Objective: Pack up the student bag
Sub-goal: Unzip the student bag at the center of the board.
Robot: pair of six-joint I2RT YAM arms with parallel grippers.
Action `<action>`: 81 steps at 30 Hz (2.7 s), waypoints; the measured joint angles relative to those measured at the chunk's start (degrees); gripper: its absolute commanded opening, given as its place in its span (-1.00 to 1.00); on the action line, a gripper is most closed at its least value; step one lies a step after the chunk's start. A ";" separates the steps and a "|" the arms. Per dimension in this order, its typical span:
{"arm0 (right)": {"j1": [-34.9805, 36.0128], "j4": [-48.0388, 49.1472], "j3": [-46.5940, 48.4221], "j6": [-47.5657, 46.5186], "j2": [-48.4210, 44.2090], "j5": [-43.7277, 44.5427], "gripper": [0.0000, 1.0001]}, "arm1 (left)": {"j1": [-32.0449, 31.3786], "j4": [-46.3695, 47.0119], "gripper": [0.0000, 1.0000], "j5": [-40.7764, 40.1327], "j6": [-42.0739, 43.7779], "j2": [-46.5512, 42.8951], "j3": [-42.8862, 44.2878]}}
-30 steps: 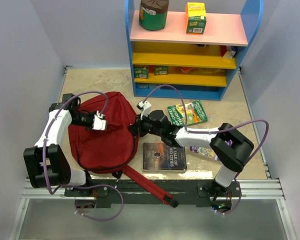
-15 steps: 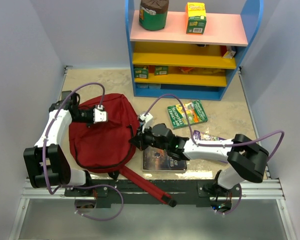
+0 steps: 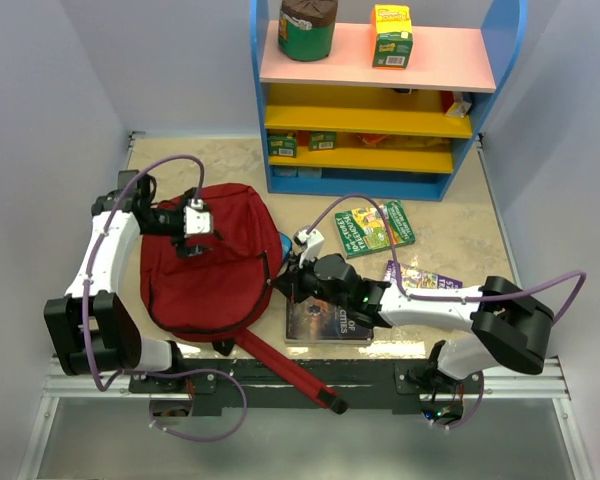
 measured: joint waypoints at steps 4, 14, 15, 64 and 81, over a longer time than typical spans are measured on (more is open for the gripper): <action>0.15 -1.36 0.02 0.24 0.13 0.72 -1.00 | -1.66 -10.05 1.00 1.36 8.31 0.85 8.00; 0.26 -3.28 0.22 0.55 0.13 2.29 -1.00 | -23.71 -15.96 1.00 -1.11 17.92 7.89 9.42; 0.26 -3.43 0.22 0.57 0.13 2.36 -1.00 | -24.55 -16.22 1.00 -1.62 18.43 10.01 9.75; 2.51 -6.71 15.15 -0.55 10.38 2.99 -1.00 | -10.84 0.52 -1.00 -4.24 -9.62 24.79 16.52; 5.11 -10.34 22.14 0.74 15.02 3.85 -1.00 | -9.73 21.40 -0.73 -13.68 -53.55 22.14 16.02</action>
